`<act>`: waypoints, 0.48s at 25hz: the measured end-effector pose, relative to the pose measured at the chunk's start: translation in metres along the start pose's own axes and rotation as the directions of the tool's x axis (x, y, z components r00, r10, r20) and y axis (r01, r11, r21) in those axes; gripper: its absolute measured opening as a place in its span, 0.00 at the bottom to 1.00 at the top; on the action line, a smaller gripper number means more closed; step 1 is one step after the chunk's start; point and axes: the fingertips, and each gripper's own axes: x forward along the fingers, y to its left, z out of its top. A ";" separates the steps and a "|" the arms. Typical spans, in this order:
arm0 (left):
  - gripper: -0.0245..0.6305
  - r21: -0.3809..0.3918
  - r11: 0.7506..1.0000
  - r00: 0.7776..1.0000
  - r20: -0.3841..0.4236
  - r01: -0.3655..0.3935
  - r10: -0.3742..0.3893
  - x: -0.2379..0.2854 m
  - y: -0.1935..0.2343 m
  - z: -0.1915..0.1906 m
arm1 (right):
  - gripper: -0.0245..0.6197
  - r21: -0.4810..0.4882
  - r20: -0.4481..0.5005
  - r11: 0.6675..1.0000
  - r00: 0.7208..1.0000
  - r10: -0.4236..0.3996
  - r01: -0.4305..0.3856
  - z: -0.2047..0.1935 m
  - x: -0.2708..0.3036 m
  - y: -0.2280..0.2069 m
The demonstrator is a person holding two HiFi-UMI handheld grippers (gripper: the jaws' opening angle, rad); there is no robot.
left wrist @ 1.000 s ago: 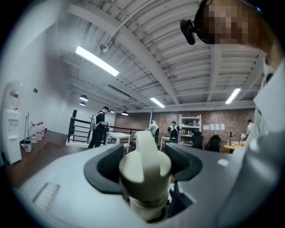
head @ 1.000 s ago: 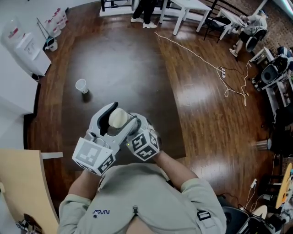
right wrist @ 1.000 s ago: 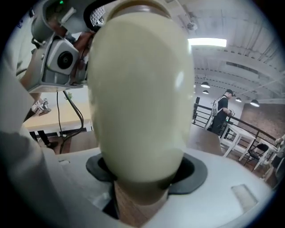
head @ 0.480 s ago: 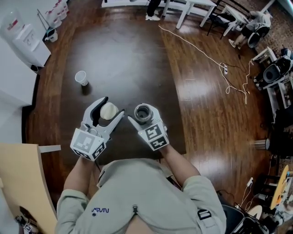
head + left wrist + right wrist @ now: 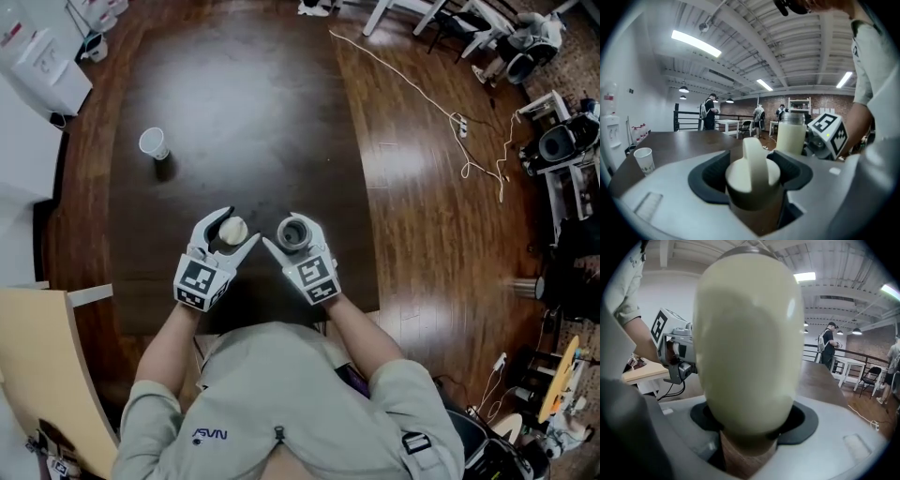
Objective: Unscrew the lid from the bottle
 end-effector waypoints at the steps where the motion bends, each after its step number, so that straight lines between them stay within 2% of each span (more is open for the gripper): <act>1: 0.50 -0.007 1.000 1.000 -0.013 0.001 -0.001 0.003 0.001 -0.008 | 0.50 0.005 -0.007 1.000 1.000 0.000 0.000 -0.005 0.002 0.001; 6: 0.50 0.008 1.000 0.997 -0.071 0.010 -0.009 0.014 0.004 -0.042 | 0.51 0.024 -0.037 1.000 0.999 -0.011 0.012 -0.028 0.014 0.000; 12: 0.49 0.088 0.996 0.988 -0.157 0.023 -0.009 0.027 0.007 -0.074 | 0.50 0.024 -0.069 0.999 0.997 -0.021 0.022 -0.048 0.023 -0.006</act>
